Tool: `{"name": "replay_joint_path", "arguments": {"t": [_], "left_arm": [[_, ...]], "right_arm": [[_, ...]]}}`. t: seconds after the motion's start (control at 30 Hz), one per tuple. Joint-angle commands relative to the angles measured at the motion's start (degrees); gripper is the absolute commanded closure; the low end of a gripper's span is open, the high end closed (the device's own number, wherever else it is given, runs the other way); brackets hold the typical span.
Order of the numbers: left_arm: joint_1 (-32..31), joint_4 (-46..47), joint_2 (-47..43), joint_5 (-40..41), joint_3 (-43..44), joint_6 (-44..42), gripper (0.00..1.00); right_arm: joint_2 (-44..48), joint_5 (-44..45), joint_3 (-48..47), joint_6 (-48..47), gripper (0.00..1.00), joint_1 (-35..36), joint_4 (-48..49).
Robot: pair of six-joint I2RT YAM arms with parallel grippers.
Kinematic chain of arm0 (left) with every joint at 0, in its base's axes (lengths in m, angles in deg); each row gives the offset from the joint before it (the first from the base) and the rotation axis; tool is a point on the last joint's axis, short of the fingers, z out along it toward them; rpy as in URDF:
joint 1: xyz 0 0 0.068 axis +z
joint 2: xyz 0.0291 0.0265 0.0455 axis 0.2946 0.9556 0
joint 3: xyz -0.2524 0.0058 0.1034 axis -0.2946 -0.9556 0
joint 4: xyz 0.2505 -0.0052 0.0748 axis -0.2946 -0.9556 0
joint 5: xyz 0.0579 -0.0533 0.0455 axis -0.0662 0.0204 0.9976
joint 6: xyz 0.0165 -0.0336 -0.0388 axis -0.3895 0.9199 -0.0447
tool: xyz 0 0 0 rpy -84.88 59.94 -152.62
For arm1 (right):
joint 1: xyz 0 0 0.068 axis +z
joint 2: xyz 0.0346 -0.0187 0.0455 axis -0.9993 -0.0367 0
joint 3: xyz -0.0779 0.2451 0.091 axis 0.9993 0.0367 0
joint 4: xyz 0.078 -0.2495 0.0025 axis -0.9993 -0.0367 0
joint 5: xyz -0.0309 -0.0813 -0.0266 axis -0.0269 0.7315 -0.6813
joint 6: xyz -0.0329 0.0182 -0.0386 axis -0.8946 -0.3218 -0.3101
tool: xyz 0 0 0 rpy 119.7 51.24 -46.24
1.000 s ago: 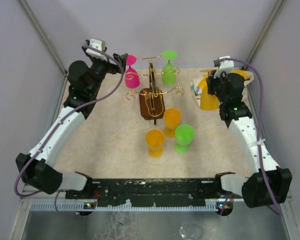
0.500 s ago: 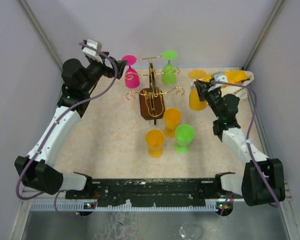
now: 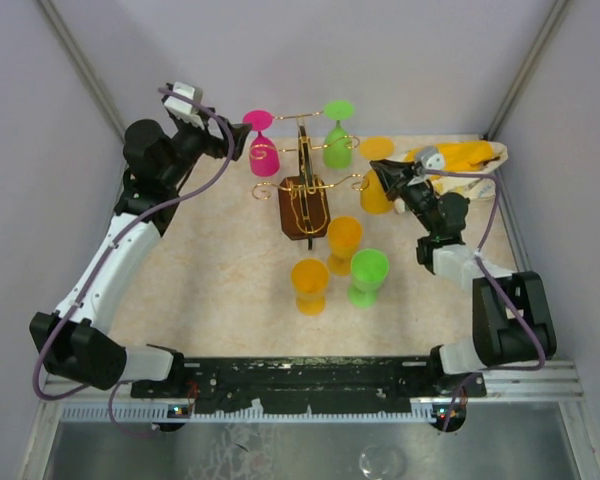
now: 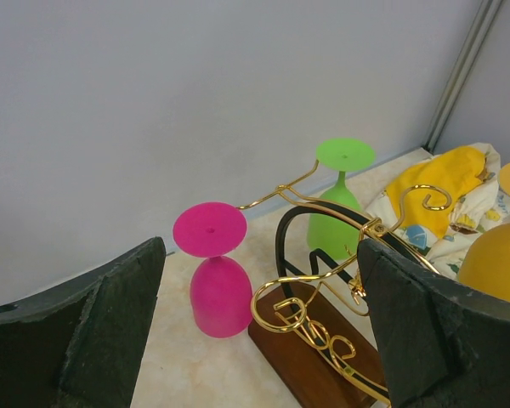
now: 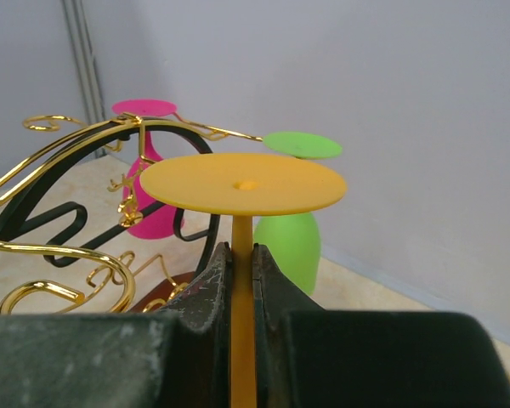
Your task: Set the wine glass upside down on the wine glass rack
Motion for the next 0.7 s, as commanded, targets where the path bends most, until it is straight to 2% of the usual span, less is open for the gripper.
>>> {"name": "replay_joint_path", "arguments": {"t": [0.0, 0.67], "left_arm": [[0.73, 1.57, -0.83, 0.00, 0.30, -0.80, 0.01], [1.70, 0.43, 2.79, -0.38, 5.22, -1.77, 0.01]], "right_arm": [[-2.26, -3.25, -1.95, 3.59, 1.00, -0.16, 10.47], [-16.05, -7.27, -10.30, 10.16, 1.00, 0.05, 18.44]]}}
